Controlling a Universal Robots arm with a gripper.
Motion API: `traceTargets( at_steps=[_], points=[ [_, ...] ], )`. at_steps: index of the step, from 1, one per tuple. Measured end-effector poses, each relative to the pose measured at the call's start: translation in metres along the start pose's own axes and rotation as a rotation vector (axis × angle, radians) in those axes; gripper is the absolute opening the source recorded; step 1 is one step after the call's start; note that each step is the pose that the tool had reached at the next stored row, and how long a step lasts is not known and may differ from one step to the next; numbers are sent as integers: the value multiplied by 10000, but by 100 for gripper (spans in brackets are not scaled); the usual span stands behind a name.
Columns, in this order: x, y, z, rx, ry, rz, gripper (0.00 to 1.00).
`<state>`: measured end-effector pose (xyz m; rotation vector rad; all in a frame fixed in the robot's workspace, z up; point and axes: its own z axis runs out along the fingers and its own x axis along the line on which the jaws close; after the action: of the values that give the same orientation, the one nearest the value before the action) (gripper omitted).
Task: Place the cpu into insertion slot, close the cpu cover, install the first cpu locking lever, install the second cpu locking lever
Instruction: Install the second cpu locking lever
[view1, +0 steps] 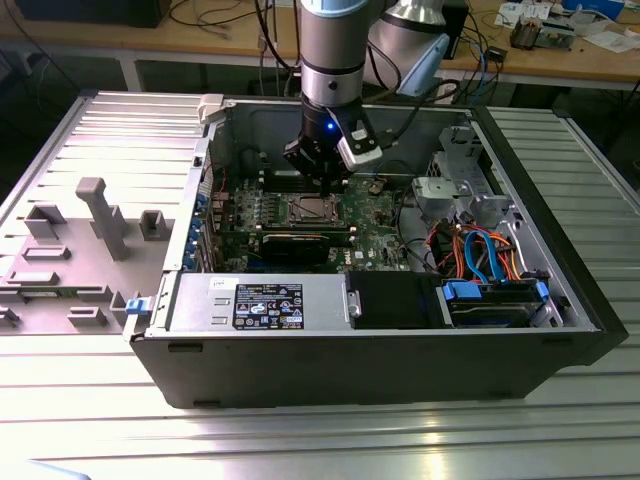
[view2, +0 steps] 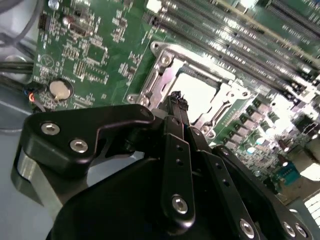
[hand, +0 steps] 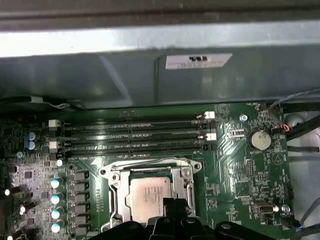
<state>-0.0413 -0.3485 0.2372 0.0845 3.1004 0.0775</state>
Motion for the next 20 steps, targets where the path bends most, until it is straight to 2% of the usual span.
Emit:
traceTargets(
  at_steps=[2,3,4,5,6,9,12,14,16,20],
  points=[
    [-1,-61,1,2,-1,0,11],
    [-2,-105,0,8,0,-1,11],
    [-1,-176,-2,9,-1,-2,11],
    [39,-268,-8,13,-2,0,11],
    [146,-310,-14,11,0,-31,11],
    [213,-345,-18,13,1,-45,11],
    [262,-453,-23,11,1,-50,11],
    [264,-453,-23,11,2,-52,11],
    [265,-454,-23,-28,4,-51,11],
    [265,-454,-23,-33,4,-51,11]
  ],
)
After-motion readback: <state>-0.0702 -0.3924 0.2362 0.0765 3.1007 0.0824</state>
